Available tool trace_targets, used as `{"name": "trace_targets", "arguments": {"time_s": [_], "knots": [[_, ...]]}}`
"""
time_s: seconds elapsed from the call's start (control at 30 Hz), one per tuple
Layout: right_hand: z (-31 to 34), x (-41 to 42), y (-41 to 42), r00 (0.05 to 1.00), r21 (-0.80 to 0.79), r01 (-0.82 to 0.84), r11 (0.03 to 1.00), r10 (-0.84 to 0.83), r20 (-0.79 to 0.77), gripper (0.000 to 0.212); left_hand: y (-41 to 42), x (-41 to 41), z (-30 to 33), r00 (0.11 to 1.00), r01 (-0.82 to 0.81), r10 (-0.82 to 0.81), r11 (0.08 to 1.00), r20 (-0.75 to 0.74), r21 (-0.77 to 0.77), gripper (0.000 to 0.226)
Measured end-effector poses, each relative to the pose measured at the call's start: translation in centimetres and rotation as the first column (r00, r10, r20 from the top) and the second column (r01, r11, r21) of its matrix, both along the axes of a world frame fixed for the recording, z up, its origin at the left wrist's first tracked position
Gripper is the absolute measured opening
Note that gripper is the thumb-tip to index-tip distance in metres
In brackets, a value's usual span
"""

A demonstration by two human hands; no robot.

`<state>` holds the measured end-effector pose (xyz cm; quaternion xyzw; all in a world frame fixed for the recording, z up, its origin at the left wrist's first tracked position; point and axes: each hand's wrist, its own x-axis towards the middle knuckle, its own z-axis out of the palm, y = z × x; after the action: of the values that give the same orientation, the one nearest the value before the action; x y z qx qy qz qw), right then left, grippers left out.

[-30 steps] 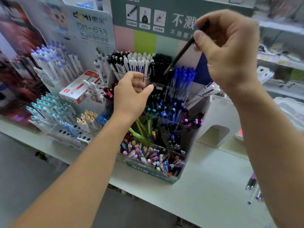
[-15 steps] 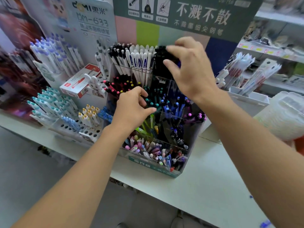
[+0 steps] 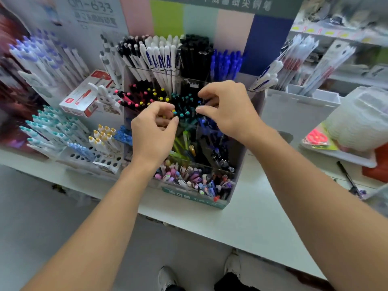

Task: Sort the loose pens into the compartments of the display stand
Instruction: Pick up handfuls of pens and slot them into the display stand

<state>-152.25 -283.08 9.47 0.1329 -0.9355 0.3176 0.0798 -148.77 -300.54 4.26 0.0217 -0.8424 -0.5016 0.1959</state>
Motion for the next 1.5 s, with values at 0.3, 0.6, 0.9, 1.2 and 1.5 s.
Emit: {"name": "trace_targets", "arguments": {"time_s": [0.3, 0.6, 0.9, 1.2, 1.5], "knots": [[-6.0, 10.8, 20.1, 0.8, -0.175, 0.599, 0.781, -0.586, 0.125, 0.017, 19.0, 4.3, -2.0, 0.774, 0.633, -0.617, 0.76, 0.141, -0.149, 0.014], [-22.4, 17.8, 32.9, 0.302, 0.175, 0.878, 0.445, -0.8, 0.519, 0.077, 39.1, 5.0, -14.9, 0.455, 0.799, -0.459, 0.588, 0.763, -0.123, 0.073], [-24.4, 22.5, 30.3, 0.223, 0.224, 0.897, 0.382, -0.827, 0.516, 0.056, 45.4, 1.7, -17.3, 0.44, 0.763, -0.404, 0.639, 0.802, -0.097, 0.03], [-23.5, 18.0, 32.3, 0.324, 0.137, 0.901, 0.411, -0.85, 0.415, 0.061, 42.0, 0.3, -18.5, 0.494, 0.703, -0.425, 0.709, 0.758, -0.06, 0.023], [-24.7, 15.2, 31.5, 0.408, -0.035, 0.883, 0.469, -0.727, 0.552, 0.05, 41.2, 0.0, -18.8, 0.467, 0.698, -0.458, 0.716, 0.756, 0.004, 0.031]]}}
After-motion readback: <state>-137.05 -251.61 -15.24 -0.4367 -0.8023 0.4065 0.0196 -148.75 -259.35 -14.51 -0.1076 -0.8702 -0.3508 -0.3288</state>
